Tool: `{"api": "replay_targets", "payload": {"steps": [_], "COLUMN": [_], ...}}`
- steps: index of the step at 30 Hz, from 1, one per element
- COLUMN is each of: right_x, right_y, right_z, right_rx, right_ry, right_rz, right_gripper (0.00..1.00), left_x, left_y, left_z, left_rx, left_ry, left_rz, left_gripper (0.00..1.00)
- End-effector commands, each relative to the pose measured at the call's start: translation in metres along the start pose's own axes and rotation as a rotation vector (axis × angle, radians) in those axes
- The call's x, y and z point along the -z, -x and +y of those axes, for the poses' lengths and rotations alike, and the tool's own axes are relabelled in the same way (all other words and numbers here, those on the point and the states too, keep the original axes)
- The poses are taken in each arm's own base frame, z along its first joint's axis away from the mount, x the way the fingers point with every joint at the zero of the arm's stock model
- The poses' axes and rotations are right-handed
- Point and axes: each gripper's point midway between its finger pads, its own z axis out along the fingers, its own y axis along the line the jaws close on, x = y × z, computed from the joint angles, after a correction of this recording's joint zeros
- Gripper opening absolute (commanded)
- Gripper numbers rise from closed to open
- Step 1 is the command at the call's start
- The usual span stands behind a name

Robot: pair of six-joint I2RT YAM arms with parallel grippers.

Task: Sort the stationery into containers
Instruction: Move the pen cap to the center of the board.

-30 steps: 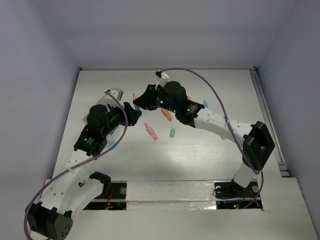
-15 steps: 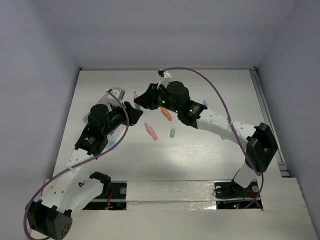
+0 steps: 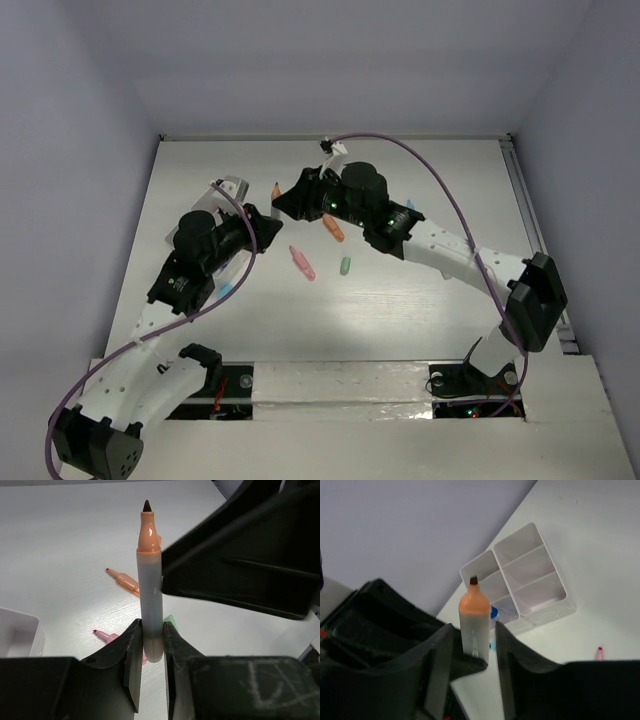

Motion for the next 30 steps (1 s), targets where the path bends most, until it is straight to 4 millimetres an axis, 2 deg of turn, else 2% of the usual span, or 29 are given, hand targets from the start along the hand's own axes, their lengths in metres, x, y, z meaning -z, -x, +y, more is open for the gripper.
{"api": "replay_targets", "payload": {"steps": [1,2,3,4,5,6,8,10,11,12,13,15,17,18,19,22,23,25,26,30], "right_x": [0.027,0.035,0.040,0.048,0.059,0.066,0.081,0.093,0.100,0.102,0.104,0.114,0.108,0.113,0.107,0.109,0.102,0.098,0.093,0.076], "right_y": [0.029,0.033,0.034,0.044,0.047,0.045,0.056,0.050,0.056,0.046,0.044,0.039,0.029,0.028,0.021,0.012,0.009,0.004,0.001,-0.009], "right_z": [0.014,0.011,0.002,-0.013,-0.022,-0.036,-0.067,-0.097,-0.121,-0.141,-0.155,-0.197,-0.226,-0.245,-0.265,-0.302,-0.316,-0.331,-0.345,-0.364], "right_rx": [0.074,0.077,0.075,0.073,0.068,0.055,0.032,0.029,0.024,0.009,0.024,0.014,0.011,0.005,0.005,-0.012,-0.006,-0.013,-0.027,-0.051], "right_ry": [0.031,0.022,-0.005,-0.039,-0.063,-0.102,-0.182,-0.268,-0.349,-0.414,-0.457,-0.603,-0.666,-0.729,-0.765,-0.866,-0.897,-0.921,-0.942,-0.951], "right_rz": [-0.011,-0.014,-0.004,-0.024,-0.036,-0.027,-0.058,-0.048,-0.065,-0.019,-0.005,0.026,0.083,0.096,0.132,0.197,0.215,0.244,0.261,0.286], "right_gripper": [0.48,0.57,0.61,0.64,0.65,0.66,0.66,0.66,0.65,0.64,0.64,0.63,0.63,0.64,0.65,0.77,0.82,0.85,0.86,0.85], "left_x": [0.003,0.003,0.004,0.005,0.005,0.006,0.007,0.009,0.010,0.011,0.013,0.015,0.018,0.019,0.021,0.022,0.023,0.023,0.023,0.024], "left_y": [0.016,0.017,0.017,0.018,0.019,0.019,0.021,0.022,0.023,0.024,0.025,0.026,0.028,0.029,0.030,0.031,0.031,0.031,0.031,0.026], "left_z": [0.005,0.005,0.005,0.007,0.008,0.009,0.009,0.007,0.006,0.005,0.003,0.001,-0.002,-0.002,-0.002,-0.007,-0.011,-0.014,-0.016,-0.015], "left_rx": [-0.033,-0.033,-0.031,-0.029,-0.027,-0.027,-0.025,-0.024,-0.026,-0.025,-0.028,-0.026,-0.027,-0.029,-0.030,-0.039,-0.043,-0.047,-0.050,-0.049], "left_ry": [0.033,0.037,0.038,0.050,0.057,0.065,0.069,0.059,0.056,0.053,0.046,0.039,0.030,0.030,0.031,0.022,0.010,0.005,-0.001,0.015], "left_rz": [-0.058,-0.059,-0.060,-0.064,-0.066,-0.067,-0.074,-0.080,-0.085,-0.087,-0.096,-0.100,-0.111,-0.114,-0.119,-0.125,-0.125,-0.126,-0.127,-0.109], "left_gripper": [0.00,0.00,0.00,0.00,0.00,0.00,0.00,0.00,0.00,0.00,0.00,0.00,0.00,0.00,0.00,0.00,0.00,0.00,0.00,0.00]}}
